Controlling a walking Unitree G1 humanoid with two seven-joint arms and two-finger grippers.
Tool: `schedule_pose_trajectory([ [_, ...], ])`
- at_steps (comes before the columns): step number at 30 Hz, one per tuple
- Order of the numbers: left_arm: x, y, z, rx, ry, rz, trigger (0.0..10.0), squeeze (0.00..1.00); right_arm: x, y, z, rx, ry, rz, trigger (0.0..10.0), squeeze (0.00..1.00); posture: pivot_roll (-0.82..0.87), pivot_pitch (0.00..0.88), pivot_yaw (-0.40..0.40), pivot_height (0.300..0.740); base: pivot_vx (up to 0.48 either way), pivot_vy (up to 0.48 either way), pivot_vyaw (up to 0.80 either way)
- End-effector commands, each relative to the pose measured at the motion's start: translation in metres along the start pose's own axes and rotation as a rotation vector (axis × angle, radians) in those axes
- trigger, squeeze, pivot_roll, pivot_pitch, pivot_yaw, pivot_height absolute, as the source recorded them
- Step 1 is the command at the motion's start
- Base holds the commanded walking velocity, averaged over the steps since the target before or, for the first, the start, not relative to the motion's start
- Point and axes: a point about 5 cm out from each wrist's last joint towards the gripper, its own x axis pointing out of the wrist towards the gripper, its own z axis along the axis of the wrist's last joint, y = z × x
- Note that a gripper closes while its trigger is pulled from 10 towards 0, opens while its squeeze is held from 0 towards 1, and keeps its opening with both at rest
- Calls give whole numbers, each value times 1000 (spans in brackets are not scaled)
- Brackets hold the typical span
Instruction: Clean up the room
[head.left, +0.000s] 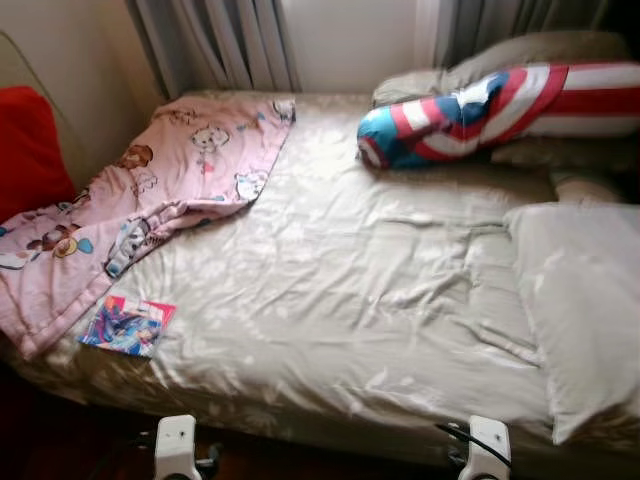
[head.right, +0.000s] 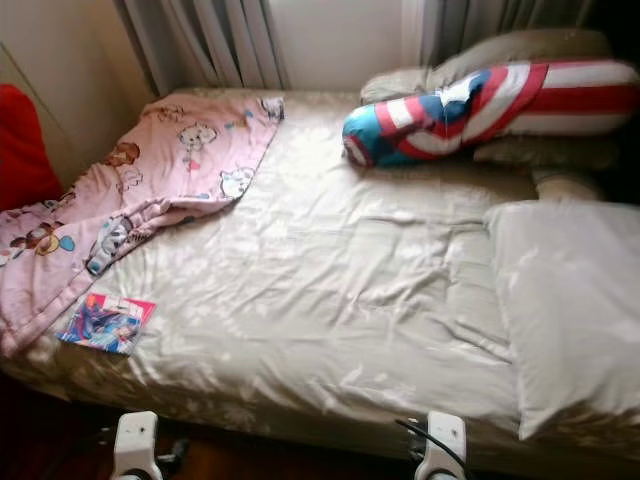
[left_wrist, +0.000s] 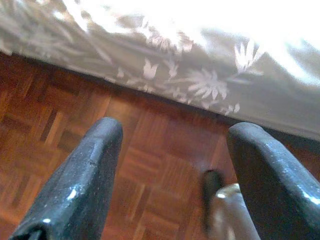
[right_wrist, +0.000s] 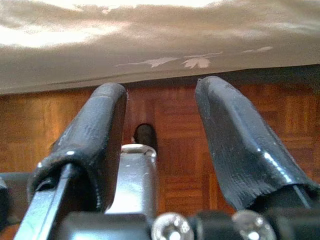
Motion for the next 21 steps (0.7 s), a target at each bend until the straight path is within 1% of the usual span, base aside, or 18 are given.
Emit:
schedule_pose_trajectory([
  [1, -1, 7, -2, 7, 13, 14, 10000, 0, 0, 6, -1, 7, 6, 16, 10000, 0, -39, 70, 60, 740, 0, 360, 0],
  [13, -1, 4, -3, -6, 11, 22, 10000, 0, 0, 7, -2, -16, 7, 29, 10000, 0, -34, 69, 48, 740, 0, 370, 0],
  [21, -2, 6, -3, -14, 11, 37, 10000, 0, 0, 8, -2, -24, 8, 37, 10000, 0, -26, 71, 45, 740, 0, 377, 0],
])
